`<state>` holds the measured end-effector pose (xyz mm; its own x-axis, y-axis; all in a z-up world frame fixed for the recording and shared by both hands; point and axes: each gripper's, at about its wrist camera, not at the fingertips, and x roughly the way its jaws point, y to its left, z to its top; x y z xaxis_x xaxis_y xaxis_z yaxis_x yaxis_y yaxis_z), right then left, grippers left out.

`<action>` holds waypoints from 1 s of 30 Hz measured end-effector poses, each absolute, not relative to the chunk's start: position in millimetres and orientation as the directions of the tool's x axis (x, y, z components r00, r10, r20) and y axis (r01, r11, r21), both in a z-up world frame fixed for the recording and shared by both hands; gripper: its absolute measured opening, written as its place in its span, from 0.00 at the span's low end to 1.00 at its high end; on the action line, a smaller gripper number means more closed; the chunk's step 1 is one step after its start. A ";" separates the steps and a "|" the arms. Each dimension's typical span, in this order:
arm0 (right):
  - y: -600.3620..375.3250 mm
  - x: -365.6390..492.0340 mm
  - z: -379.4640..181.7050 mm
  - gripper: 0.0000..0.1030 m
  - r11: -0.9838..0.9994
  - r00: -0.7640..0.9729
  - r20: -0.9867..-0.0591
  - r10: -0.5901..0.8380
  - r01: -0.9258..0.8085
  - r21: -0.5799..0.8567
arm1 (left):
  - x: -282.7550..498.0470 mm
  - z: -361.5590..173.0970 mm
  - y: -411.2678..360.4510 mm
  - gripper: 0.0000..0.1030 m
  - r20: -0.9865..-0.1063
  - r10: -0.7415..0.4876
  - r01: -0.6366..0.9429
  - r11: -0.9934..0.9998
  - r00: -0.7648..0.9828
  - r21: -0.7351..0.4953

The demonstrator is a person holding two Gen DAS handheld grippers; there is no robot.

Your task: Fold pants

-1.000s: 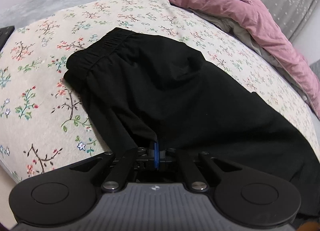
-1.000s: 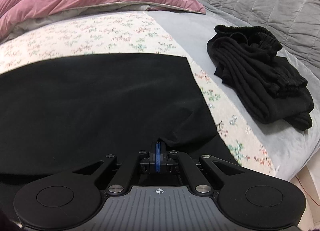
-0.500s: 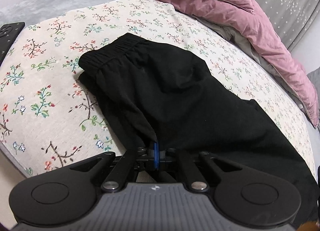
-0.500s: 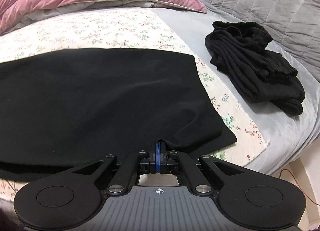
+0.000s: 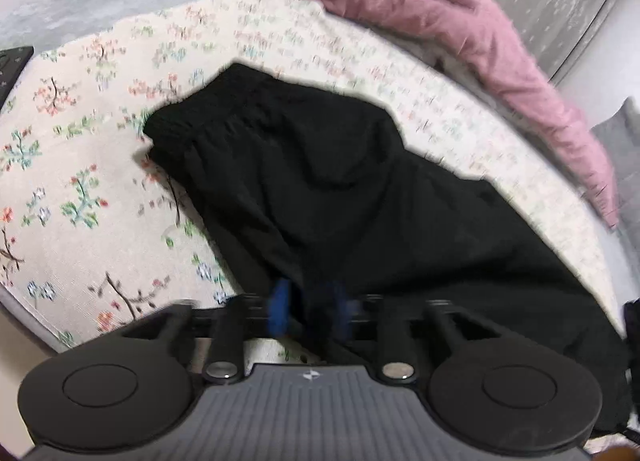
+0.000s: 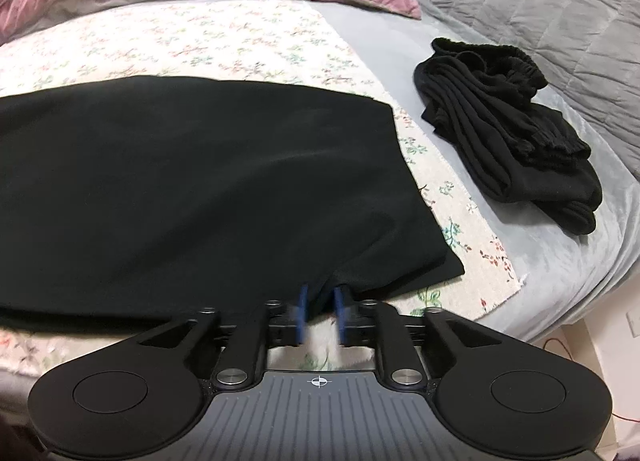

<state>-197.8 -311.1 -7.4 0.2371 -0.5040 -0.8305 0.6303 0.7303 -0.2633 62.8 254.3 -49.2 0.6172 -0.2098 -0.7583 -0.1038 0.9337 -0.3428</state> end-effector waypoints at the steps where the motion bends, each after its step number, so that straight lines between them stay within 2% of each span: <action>1: -308.3 -198.1 -3.6 0.37 0.739 0.241 -0.838 -0.489 0.625 -0.251 | 60.4 -45.0 259.2 0.70 -0.742 -0.209 -0.107 0.929 0.637 -0.354; 2: -304.6 -198.0 0.7 0.47 0.750 0.248 -0.845 -0.474 0.616 -0.241 | 58.8 -41.1 264.6 0.73 -0.729 -0.198 -0.116 0.927 0.655 -0.357; 4: -293.5 -194.9 9.2 0.50 0.773 0.267 -0.847 -0.459 0.590 -0.233 | 58.7 -35.2 278.2 0.73 -0.704 -0.172 -0.146 0.919 0.690 -0.367; 10: -239.3 -154.9 31.1 0.51 0.884 0.395 -0.833 -0.387 0.415 -0.214 | 80.4 -36.8 320.1 0.73 -0.673 -0.085 -0.259 0.882 0.735 -0.394; 13: -196.5 -120.2 32.2 0.51 0.958 0.495 -0.828 -0.263 0.234 -0.164 | 90.5 -41.5 330.0 0.70 -0.657 -0.078 -0.265 0.874 0.750 -0.406; 15: -162.6 -94.8 27.3 0.51 0.986 0.537 -0.827 -0.167 0.098 -0.136 | 97.0 -45.4 336.2 0.63 -0.650 -0.080 -0.272 0.864 0.756 -0.424; 19: -92.1 -52.8 12.1 0.50 0.982 0.606 -0.795 0.008 -0.153 -0.107 | 101.9 -51.5 342.7 0.56 -0.653 -0.076 -0.290 0.853 0.754 -0.434; 22: -45.0 -27.3 -0.5 0.46 0.951 0.609 -0.786 0.102 -0.293 -0.104 | 99.9 -53.9 348.2 0.54 -0.649 -0.083 -0.292 0.845 0.757 -0.448; 30: 43.1 -0.3 -23.9 0.45 0.844 0.609 -0.781 0.141 -0.486 -0.227 | 94.8 -53.5 366.7 0.54 -0.635 -0.131 -0.300 0.797 0.761 -0.524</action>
<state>-0.3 43.1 -23.9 0.6088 0.1409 -0.7807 -0.4863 0.8438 -0.2269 94.8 366.7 -53.5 0.7611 -0.1309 -0.6352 -0.3004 0.7969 -0.5242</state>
